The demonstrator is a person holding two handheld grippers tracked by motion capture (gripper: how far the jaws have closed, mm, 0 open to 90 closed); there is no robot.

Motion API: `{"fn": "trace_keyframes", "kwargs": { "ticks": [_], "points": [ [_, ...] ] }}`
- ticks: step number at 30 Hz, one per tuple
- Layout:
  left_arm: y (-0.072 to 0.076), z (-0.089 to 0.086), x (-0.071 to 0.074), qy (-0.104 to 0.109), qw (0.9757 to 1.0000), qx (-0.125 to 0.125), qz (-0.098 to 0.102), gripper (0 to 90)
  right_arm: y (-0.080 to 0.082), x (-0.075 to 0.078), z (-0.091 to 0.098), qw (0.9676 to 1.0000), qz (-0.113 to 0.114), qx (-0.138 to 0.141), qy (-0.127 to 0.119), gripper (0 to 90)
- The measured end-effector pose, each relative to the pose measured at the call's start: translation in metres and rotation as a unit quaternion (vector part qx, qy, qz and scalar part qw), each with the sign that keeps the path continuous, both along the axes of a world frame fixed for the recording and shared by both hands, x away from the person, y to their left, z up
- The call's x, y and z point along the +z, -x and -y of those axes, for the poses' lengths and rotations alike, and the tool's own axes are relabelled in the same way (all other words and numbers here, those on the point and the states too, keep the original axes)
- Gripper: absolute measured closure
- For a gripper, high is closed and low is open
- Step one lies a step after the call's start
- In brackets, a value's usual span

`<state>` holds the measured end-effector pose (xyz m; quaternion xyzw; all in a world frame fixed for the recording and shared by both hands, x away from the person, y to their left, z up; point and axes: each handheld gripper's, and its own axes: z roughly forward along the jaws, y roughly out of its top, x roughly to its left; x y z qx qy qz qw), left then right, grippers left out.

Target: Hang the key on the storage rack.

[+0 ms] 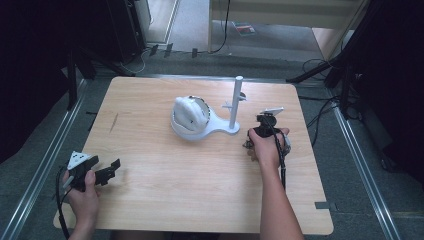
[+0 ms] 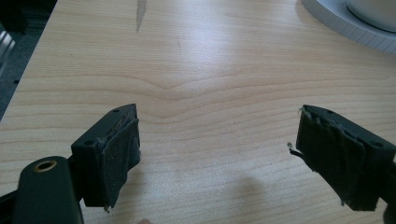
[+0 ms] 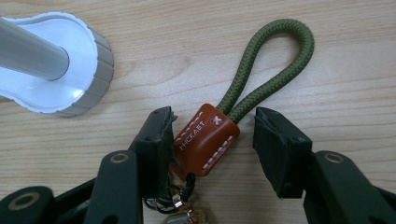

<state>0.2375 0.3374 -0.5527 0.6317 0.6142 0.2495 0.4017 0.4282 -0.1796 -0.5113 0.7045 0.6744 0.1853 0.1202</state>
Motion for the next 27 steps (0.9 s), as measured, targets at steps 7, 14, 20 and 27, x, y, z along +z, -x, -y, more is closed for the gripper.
{"fn": "trace_keyframes", "kwargs": {
  "ticks": [7,14,20,27],
  "points": [
    [0.000,0.000,0.000,-0.001,1.0000,0.000,0.000,14.3,0.000,-0.001,-0.004,0.9995,-0.002,0.002,0.030,61.5],
    [0.000,0.000,0.000,-0.001,1.0000,0.000,0.000,14.3,0.004,-0.001,-0.007,0.9988,0.004,0.009,0.047,72.2],
    [0.000,0.000,0.000,0.000,1.0000,0.000,-0.002,14.3,0.011,0.003,-0.005,0.9984,0.040,0.019,0.035,81.4],
    [-0.001,0.000,0.000,0.000,1.0000,0.000,-0.003,14.3,0.019,0.005,-0.004,0.9960,0.069,0.031,0.046,82.1]
  ]
}}
